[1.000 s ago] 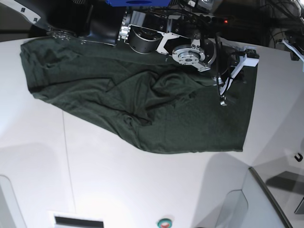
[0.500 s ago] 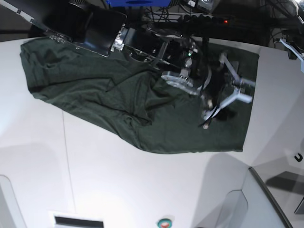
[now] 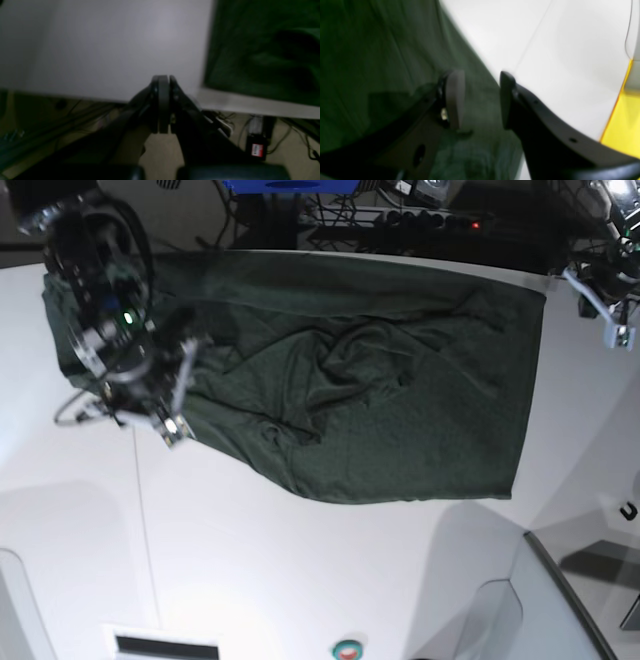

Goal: Layout the t-shirt on the table in an organized manner, then fold the t-shirt properly
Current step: 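Move the right gripper back to the shirt's collar corner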

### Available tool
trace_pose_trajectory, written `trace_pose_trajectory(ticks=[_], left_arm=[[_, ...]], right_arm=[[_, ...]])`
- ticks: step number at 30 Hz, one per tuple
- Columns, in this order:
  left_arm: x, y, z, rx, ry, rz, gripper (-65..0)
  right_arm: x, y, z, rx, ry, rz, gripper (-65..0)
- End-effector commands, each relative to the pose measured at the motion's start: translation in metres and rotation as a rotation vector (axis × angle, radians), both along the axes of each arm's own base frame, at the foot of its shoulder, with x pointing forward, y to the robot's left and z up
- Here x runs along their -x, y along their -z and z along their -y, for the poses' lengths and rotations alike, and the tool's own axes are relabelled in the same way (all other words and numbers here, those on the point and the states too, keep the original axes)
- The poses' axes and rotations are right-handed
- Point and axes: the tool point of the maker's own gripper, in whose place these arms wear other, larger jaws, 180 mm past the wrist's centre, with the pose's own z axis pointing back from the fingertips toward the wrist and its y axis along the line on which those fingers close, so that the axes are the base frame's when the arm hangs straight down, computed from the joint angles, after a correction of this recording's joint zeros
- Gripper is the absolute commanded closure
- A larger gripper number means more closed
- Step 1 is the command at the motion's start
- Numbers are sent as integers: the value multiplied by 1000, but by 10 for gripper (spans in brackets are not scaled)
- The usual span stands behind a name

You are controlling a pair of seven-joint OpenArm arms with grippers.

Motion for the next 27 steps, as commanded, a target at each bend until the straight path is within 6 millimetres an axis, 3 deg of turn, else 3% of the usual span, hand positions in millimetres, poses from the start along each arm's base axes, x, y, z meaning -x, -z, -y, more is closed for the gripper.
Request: trace_pose_trajectory(ticks=[1, 3, 7, 14, 23, 27], left_arm=[[-15, -14, -6, -25, 15, 48, 0], [-22, -14, -3, -15, 18, 61, 0], [-24, -13, 3, -4, 14, 73, 0], [-25, -17, -6, -18, 7, 75, 0], [-24, -15, -9, -20, 4, 67, 0], [-24, -16, -10, -21, 5, 69, 0]], right_arm=[[0, -9, -5, -23, -24, 44, -224], [22, 5, -5, -31, -40, 9, -291], [36, 29, -9, -43, -63, -24, -426], [44, 67, 13, 13, -39, -110, -404], [32, 60, 36, 156, -44, -52, -410], [25, 72, 49, 186, -25, -80, -408]])
